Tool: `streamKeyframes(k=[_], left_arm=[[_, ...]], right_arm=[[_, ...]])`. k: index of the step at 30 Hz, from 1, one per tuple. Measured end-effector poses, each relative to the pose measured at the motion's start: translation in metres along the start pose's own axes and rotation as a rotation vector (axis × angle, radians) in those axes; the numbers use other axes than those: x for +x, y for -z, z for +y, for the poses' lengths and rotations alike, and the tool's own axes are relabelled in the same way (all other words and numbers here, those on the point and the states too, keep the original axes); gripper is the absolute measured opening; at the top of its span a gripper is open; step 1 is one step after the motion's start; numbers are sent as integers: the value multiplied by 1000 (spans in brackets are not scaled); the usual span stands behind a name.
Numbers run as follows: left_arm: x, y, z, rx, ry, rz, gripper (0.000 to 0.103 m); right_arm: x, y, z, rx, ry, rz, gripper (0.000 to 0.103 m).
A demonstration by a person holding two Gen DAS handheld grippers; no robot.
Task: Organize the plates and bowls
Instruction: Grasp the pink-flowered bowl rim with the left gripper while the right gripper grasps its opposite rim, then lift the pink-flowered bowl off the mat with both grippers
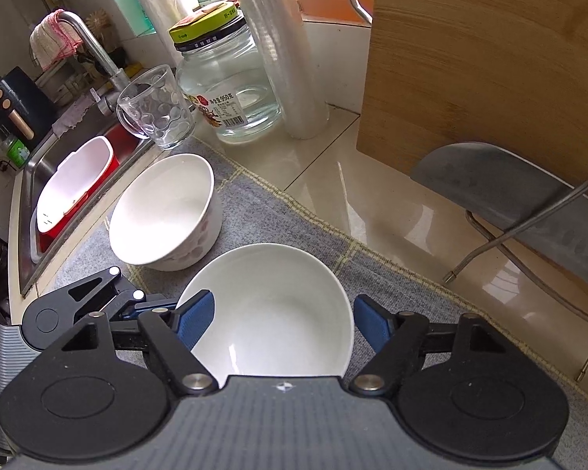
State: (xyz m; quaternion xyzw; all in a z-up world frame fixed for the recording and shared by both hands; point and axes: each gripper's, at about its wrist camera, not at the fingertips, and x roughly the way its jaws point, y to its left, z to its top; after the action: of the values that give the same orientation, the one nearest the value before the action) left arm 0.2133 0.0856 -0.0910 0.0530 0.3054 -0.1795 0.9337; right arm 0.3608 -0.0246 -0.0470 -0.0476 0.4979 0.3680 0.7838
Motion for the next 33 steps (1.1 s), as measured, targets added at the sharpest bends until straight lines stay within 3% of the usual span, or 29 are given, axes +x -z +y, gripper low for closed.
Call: streamKeyframes(k=[23,33], left_arm=[[-4,-3,0,13,3,24,82],[-26,-13,-5,57,13,45,82]], right_arm=[[3,-2,4,1,-26,10,81],[-14,4,13,20,-45,0,81]])
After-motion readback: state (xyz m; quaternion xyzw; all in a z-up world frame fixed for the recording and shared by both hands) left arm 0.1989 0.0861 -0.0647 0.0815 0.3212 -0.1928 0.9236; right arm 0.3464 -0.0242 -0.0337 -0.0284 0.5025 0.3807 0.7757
